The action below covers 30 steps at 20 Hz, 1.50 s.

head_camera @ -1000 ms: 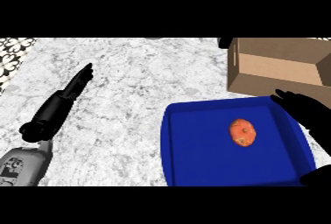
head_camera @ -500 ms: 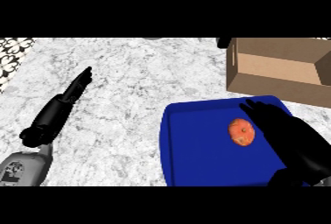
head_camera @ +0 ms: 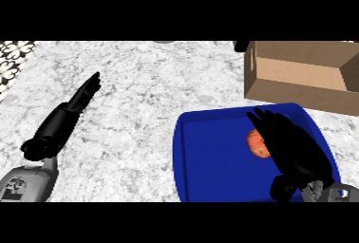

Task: Pick the squash from the tray and place it in the cardboard box

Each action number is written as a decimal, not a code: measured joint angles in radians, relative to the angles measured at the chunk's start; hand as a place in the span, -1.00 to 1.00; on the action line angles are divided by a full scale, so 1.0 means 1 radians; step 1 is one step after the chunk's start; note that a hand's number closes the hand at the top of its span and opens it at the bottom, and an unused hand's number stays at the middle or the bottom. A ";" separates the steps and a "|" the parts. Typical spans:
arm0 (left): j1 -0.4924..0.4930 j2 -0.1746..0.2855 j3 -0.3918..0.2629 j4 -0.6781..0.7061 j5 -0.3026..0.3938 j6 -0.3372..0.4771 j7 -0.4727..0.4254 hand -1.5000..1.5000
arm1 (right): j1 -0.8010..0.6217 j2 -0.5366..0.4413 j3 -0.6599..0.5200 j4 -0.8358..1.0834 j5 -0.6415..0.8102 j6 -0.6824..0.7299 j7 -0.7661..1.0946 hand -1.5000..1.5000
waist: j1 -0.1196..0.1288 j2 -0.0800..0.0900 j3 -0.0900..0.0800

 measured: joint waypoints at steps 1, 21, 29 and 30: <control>-0.013 -0.008 -0.001 -0.007 -0.006 0.003 0.021 0.00 | 0.011 0.003 -0.005 0.005 0.018 -0.005 -0.015 -1.00 | -0.001 0.000 0.000; -0.030 -0.052 0.072 0.024 -0.055 -0.066 0.002 0.00 | 0.030 0.154 -0.088 0.271 0.279 -0.029 -0.246 -1.00 | -0.002 0.000 0.000; -0.033 -0.068 0.092 0.030 -0.071 -0.085 -0.001 0.00 | 0.043 0.186 -0.133 0.385 0.368 -0.075 -0.320 -1.00 | -0.002 0.000 0.000; -0.028 -0.075 0.088 0.027 -0.079 -0.083 -0.001 0.00 | 0.046 0.190 -0.140 0.394 0.381 -0.081 -0.326 -1.00 | -0.002 0.000 0.000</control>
